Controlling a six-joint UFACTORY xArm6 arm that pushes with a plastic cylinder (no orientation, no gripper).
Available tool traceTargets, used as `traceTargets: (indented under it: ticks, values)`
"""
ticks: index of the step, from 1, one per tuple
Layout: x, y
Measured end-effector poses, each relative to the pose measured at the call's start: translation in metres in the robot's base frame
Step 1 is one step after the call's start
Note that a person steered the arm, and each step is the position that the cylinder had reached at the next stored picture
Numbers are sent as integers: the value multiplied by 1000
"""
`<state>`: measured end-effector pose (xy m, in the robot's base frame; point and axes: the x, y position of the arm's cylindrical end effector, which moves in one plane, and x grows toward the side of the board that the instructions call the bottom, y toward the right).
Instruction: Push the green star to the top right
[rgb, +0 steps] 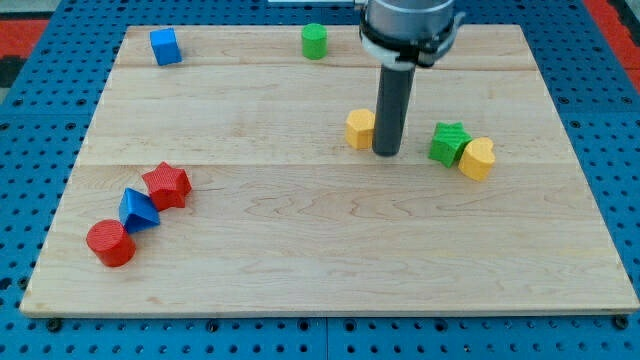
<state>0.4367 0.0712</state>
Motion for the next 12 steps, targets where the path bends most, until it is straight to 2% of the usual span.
traceTargets:
  ticks: [2,3,4,6,7,8,9,10,11,12]
  values:
    - [2,24]
    - [26,21]
    - [7,86]
    - [-136,81]
    - [-114,31]
    - [-88,66]
    - [-117,126]
    - [-206,119]
    - [-191,132]
    - [-176,174]
